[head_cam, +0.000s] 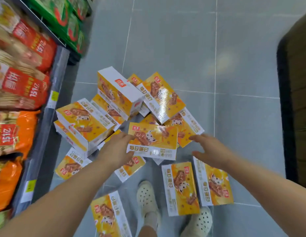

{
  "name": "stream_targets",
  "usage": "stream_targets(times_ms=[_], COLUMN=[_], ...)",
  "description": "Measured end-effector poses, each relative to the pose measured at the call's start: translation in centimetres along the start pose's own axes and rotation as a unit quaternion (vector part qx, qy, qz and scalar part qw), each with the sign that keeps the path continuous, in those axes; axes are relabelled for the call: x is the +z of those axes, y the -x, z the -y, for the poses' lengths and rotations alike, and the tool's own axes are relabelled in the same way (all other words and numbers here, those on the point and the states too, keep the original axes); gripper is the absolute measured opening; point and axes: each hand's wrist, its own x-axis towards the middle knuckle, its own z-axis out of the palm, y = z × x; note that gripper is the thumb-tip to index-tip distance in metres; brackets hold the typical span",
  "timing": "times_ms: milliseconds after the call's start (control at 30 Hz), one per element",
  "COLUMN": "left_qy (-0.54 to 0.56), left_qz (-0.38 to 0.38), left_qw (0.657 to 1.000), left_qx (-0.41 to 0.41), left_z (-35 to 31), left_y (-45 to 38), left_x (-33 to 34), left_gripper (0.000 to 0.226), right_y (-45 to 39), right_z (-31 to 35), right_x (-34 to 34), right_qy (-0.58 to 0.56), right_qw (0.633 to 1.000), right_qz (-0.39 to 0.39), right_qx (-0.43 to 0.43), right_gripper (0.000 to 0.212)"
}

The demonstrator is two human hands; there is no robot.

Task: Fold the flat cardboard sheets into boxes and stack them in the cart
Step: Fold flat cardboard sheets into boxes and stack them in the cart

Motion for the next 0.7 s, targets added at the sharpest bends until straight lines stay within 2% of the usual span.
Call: stream_targets(times_ms=[100, 233, 333, 467, 567, 700], left_qy=[0.019, 0.138, 0.188, 0.235, 0.314, 0.339], left_qz=[0.020, 0.016, 0.018, 0.004, -0.004, -0.026], left_qw=[0.999, 0.985, 0.978, 0.971, 0.947, 0.934], left_qx=[-0.029, -0.098, -0.084, -0.055, -0.072, -0.107], left_z=[2.8, 5.8, 7.3, 7.8, 7.7, 7.9], left_y=[-5.6, -12.0, -16.7, -20.5, -21.8, -20.9], left_x=[3.5, 8.2, 11.3, 13.0, 13.1, 13.3], left_gripper=[0.057, 0.074, 0.090, 0.097, 0.096, 0.079], right_y=[-6.5, -14.2, -19.6, -23.5, -24.2, -23.0], right_z=[-1.9, -4.1, -5.6, -6.3, -6.1, -5.7], right_x=[3.4, 7.8, 10.7, 12.8, 13.4, 14.0], right_qy=[-0.049, -0.139, -0.204, -0.285, -0.302, -0.332], right_qw=[0.998, 0.988, 0.977, 0.957, 0.951, 0.939], right_qz=[0.006, -0.008, -0.019, -0.016, -0.031, -0.069], right_qx=[0.032, 0.063, 0.064, 0.055, 0.061, 0.064], right_gripper=[0.053, 0.068, 0.089, 0.108, 0.101, 0.074])
